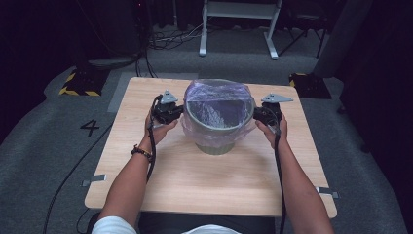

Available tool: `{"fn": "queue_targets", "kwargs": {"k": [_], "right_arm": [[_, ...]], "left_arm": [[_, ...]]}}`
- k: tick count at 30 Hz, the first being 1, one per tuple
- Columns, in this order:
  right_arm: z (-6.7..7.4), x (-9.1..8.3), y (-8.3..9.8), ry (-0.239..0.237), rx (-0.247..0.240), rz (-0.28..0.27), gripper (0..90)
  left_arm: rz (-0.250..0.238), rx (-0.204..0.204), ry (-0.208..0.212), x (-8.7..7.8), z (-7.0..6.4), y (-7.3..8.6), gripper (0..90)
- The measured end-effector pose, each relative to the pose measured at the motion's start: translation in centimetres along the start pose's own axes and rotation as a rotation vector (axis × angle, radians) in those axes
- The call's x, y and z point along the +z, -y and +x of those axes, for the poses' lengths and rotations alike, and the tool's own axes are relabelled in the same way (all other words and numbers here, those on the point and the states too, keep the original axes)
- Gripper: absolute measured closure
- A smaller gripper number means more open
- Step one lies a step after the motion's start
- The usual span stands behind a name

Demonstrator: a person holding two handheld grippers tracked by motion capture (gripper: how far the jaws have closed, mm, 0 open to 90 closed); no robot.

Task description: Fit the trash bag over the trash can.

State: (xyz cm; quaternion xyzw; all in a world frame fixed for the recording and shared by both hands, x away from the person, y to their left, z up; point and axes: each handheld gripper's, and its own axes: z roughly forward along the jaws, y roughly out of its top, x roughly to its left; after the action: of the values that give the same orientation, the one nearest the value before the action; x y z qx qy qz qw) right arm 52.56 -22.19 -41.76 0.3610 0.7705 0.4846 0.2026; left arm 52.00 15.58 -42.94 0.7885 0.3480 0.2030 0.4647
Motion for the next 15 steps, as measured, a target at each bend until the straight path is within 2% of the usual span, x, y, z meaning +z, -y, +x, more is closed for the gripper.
{"fn": "queue_targets", "kwargs": {"k": [4, 6, 9, 11, 15], "right_arm": [[0.4, -0.1, 0.2, -0.035, -0.01, -0.005, 90.0], [0.6, -0.2, 0.3, -0.033, -0.023, -0.003, 90.0], [0.6, -0.3, 0.5, -0.059, -0.017, -0.004, 90.0], [0.9, -0.3, 0.6, -0.076, -0.031, -0.002, 90.0], [1.3, -0.3, 0.8, -0.082, -0.045, 0.005, 90.0]], "left_arm": [[-0.009, 0.008, 0.032, -0.2, -0.4, 0.1, 90.0], [-0.009, 0.016, 0.04, -0.3, -0.5, 0.1, 90.0], [-0.011, 0.027, 0.064, -0.3, -0.9, 0.2, 89.9], [-0.005, 0.036, 0.06, -0.3, -1.1, 0.2, 89.8], [0.002, 0.021, 0.091, -0.5, -0.9, 0.5, 89.8]]}}
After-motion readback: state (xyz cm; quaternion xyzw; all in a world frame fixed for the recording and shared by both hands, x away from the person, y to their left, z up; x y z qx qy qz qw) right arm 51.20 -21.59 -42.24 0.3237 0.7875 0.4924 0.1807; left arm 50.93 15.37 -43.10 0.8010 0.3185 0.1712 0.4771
